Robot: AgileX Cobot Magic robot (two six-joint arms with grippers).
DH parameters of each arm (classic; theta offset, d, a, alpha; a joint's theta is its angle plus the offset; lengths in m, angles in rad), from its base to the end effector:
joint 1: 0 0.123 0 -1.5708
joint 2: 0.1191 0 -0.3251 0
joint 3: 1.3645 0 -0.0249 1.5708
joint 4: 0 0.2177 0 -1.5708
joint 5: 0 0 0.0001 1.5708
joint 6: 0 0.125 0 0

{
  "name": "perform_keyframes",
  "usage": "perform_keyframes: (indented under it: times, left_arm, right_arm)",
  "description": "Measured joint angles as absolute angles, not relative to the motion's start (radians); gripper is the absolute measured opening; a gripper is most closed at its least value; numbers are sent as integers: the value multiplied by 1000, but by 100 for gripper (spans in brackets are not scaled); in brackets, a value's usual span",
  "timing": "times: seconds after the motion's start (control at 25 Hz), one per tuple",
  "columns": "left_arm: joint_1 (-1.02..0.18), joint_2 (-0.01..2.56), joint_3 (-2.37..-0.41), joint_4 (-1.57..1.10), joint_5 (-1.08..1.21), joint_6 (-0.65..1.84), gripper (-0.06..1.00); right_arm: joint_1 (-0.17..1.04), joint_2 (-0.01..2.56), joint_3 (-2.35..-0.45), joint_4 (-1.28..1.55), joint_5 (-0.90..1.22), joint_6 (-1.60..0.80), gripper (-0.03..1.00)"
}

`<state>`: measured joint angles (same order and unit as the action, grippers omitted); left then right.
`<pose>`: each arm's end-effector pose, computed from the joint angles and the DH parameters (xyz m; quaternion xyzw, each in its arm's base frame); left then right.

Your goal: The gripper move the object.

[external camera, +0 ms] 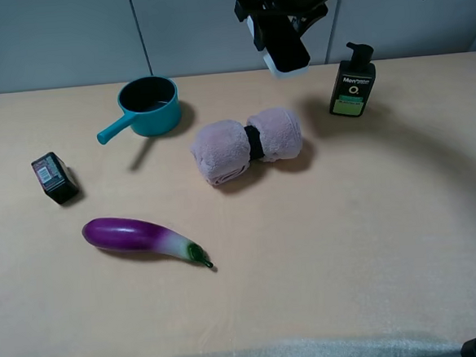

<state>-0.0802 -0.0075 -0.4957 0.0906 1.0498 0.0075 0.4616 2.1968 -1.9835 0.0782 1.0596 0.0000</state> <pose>-0.0434 0.0133 0.2459 0.0356 0.8479 0.0261 0.5283 0.4317 0.2243 0.2437 -0.2124 0.9576 0.0799 0.1777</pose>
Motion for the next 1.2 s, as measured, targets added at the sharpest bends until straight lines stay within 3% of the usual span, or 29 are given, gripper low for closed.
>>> perform_keyframes:
  times: [1.2]
  left_arm:
    - [-80,-8,-496,91,1050,7,79]
  right_arm:
    - [462,2428,-2088,129,990,-330,46]
